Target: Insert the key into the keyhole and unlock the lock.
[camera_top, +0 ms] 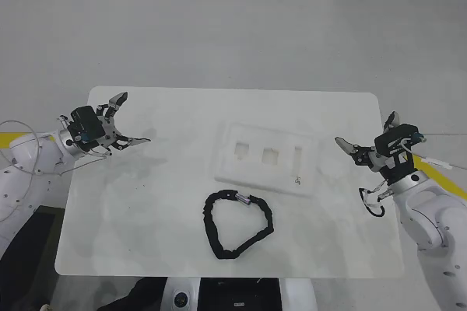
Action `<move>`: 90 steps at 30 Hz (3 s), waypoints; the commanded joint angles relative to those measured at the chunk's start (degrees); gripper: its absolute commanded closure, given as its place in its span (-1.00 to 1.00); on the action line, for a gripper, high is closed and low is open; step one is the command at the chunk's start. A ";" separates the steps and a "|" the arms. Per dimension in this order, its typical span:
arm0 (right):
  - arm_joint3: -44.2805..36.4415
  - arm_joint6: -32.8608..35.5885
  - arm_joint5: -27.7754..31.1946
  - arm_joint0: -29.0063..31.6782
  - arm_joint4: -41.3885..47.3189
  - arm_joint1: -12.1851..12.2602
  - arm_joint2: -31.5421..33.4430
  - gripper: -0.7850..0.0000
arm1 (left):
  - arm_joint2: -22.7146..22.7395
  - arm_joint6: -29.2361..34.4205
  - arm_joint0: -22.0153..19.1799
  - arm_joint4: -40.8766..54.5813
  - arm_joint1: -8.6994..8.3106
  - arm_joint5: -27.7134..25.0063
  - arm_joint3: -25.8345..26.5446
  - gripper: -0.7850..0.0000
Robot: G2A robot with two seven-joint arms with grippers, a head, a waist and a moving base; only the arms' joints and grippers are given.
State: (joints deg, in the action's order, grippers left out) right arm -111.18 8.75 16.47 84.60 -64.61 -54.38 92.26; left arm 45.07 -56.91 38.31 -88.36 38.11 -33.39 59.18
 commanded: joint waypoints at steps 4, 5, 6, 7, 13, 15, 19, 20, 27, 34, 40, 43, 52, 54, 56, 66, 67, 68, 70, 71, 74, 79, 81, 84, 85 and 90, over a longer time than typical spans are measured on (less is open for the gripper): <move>0.00 0.00 0.00 0.00 0.00 0.00 0.00 -1.00 | 0.00 0.00 0.00 0.00 0.00 0.00 0.00 -1.00; 0.00 0.00 0.00 0.00 0.00 0.00 0.00 -1.00 | 0.00 0.00 0.00 0.00 0.00 0.00 0.00 -1.00; 0.00 0.00 0.00 0.00 0.00 0.00 0.00 -1.00 | 0.00 0.00 0.00 0.00 0.00 0.00 0.00 -1.00; 0.00 0.00 0.00 0.00 0.00 0.00 0.00 -1.00 | 0.00 0.00 0.00 0.00 0.00 0.00 0.00 -1.00; 0.00 0.00 0.00 0.00 0.00 0.00 0.00 -1.00 | 0.00 0.00 0.00 0.00 0.00 0.00 0.00 -1.00; -0.24 0.28 0.67 0.12 0.05 -0.02 -0.36 -1.00 | 0.00 0.00 0.00 0.00 0.00 0.00 0.00 -1.00; -0.72 3.30 4.52 -0.63 2.31 -0.04 -1.44 -1.00 | 0.00 0.00 0.00 0.00 0.00 0.00 0.00 -1.00; -0.78 4.75 5.27 -0.84 3.06 -0.03 -1.62 -1.00 | 0.00 0.00 0.00 0.00 0.00 0.00 0.00 -1.00; -3.43 19.74 8.77 -2.90 8.26 0.13 -4.20 -1.00 | 0.00 0.00 0.00 0.00 0.00 0.00 0.00 -1.00; -3.28 37.77 9.54 -7.95 16.22 0.17 -9.64 -1.00 | 0.00 0.00 0.00 0.00 0.00 0.00 0.00 -1.00; -1.38 48.30 5.62 -14.00 16.81 -0.24 -15.68 -1.00 | 0.00 0.00 0.00 0.00 0.00 0.00 0.00 -1.00; -0.79 50.45 4.07 -16.11 16.25 -0.49 -17.95 -1.00 | 0.00 0.00 0.00 0.00 0.00 0.00 0.00 -1.00; 1.49 57.36 1.43 -20.72 15.98 -1.16 -23.80 -1.00 | 0.00 0.00 0.00 0.00 0.00 0.00 0.00 -1.00; 2.24 58.19 1.40 -21.44 16.49 -1.30 -24.82 -1.00 | 0.00 0.00 0.00 0.00 0.00 0.00 0.00 -1.00; 3.19 58.23 1.58 -21.90 16.94 -1.41 -25.58 -1.00 | 0.00 0.00 0.00 0.00 0.00 0.00 0.00 -1.00; 3.53 58.17 1.48 -22.03 16.79 -1.43 -25.73 -1.00 | 0.00 0.00 0.00 0.00 0.00 0.00 0.00 -1.00; 3.53 58.17 1.48 -22.03 16.79 -1.43 -25.73 -1.00 | 0.00 0.00 0.00 0.00 0.00 0.00 0.00 -1.00; 3.53 58.17 1.48 -22.03 16.79 -1.43 -25.73 -1.00 | 0.00 0.00 0.00 0.00 0.00 0.00 0.00 -1.00; 3.53 58.17 1.48 -22.03 16.79 -1.43 -25.73 -1.00 | 0.00 0.00 0.00 0.00 0.00 0.00 0.00 -1.00; 3.53 58.17 1.48 -22.03 16.79 -1.43 -25.73 -1.00 | 0.00 0.00 0.00 0.00 0.00 0.00 0.00 -1.00; 3.53 58.17 1.48 -22.03 16.79 -1.43 -25.73 -1.00 | 0.00 0.00 0.00 0.00 0.00 0.00 0.00 -1.00; 0.16 59.46 0.30 -21.24 14.74 -1.43 -27.01 -1.00 | 0.00 0.00 0.00 0.00 0.00 0.00 0.00 -1.00; -1.43 60.45 -0.84 -20.91 15.22 -1.45 -27.26 -1.00 | 0.00 0.00 0.00 0.00 0.00 0.00 0.00 -1.00; -2.23 62.87 -3.74 -20.88 17.53 -1.52 -27.09 -1.00 | 0.00 0.00 0.00 0.00 0.00 0.00 0.00 -1.00; -2.38 63.48 -5.14 -20.95 18.90 -1.58 -26.96 -1.00 | 0.00 0.00 0.00 0.00 0.00 0.00 0.00 -1.00; -1.01 65.15 -8.81 -22.09 24.11 -1.81 -26.36 -1.00 | 0.00 0.00 0.00 0.00 0.00 0.00 0.00 -1.00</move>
State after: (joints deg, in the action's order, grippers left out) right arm -112.80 73.69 8.15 62.86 -41.51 -56.15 65.82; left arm 45.07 -56.91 38.31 -88.36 38.11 -33.39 59.18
